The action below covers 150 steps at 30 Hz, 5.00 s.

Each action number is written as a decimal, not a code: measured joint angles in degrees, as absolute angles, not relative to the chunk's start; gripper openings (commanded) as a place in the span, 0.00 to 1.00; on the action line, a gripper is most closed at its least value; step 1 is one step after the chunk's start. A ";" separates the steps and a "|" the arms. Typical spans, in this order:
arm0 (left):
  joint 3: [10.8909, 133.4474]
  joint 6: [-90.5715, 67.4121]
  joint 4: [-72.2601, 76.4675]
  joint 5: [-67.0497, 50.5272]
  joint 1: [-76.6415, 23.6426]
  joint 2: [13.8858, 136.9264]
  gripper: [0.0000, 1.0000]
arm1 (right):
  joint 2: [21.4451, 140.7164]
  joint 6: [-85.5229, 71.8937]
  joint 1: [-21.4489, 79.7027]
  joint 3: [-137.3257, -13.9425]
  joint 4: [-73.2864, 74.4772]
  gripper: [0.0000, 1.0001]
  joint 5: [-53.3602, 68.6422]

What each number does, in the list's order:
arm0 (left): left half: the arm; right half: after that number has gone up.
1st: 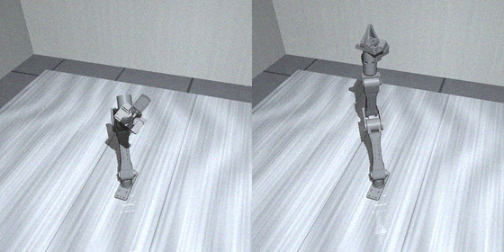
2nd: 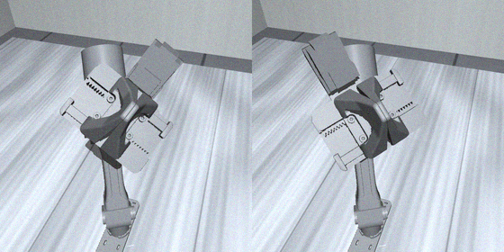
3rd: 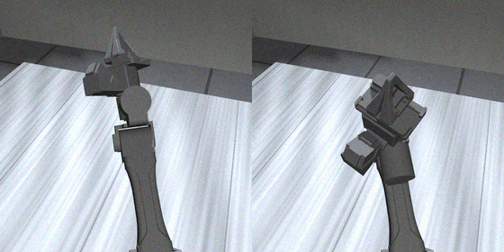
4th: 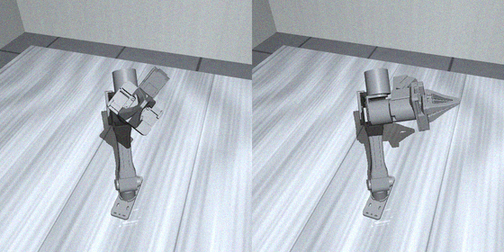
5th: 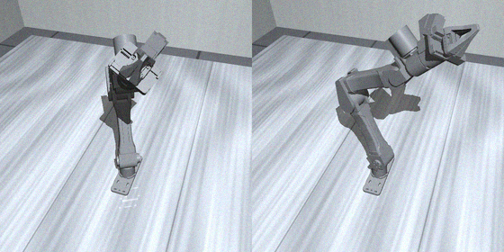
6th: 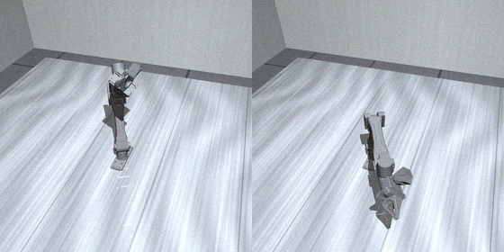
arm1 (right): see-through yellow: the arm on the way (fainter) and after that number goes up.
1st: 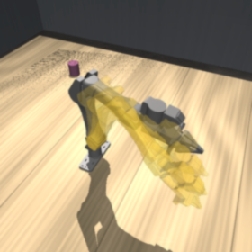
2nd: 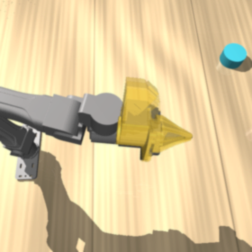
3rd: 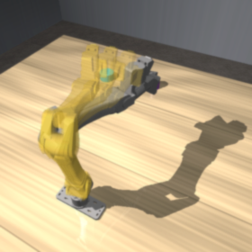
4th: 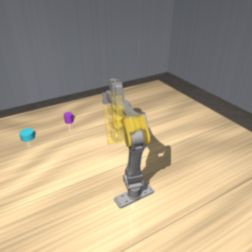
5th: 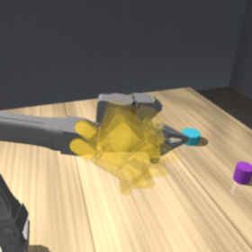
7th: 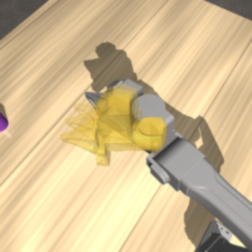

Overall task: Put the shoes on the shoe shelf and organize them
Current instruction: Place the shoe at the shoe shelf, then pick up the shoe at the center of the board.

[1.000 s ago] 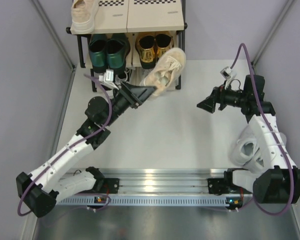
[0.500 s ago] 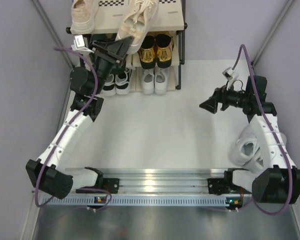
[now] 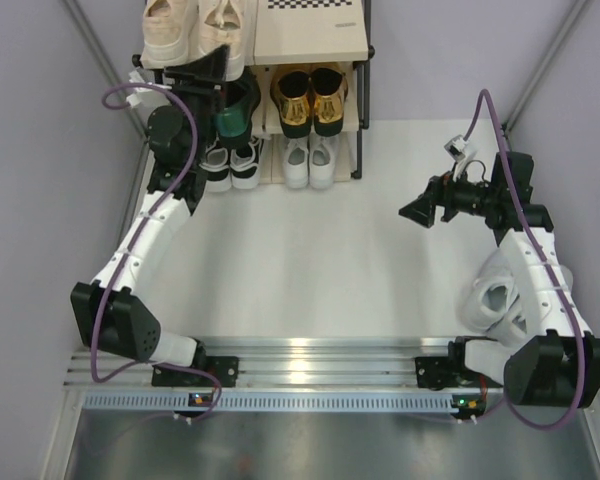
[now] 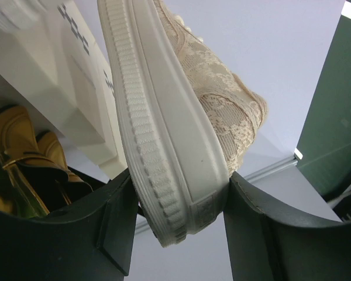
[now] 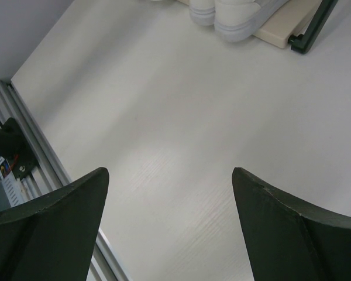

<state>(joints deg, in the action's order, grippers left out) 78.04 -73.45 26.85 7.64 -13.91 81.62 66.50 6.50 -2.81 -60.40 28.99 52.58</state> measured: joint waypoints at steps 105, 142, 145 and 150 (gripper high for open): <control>25.56 -65.36 -3.05 -20.25 -4.91 31.00 0.98 | 74.94 20.82 -19.77 -67.09 47.09 0.87 12.78; 32.86 -58.11 1.72 -23.07 -28.84 56.01 0.98 | 66.19 44.10 -33.30 -47.77 58.76 0.54 4.84; 32.86 -58.11 2.74 -23.00 -29.69 56.03 0.98 | 66.78 43.16 -33.91 -47.75 56.80 0.29 4.38; 33.32 -57.21 4.32 -22.59 -32.93 58.13 0.98 | 69.17 40.45 -34.57 -49.91 56.84 0.00 6.02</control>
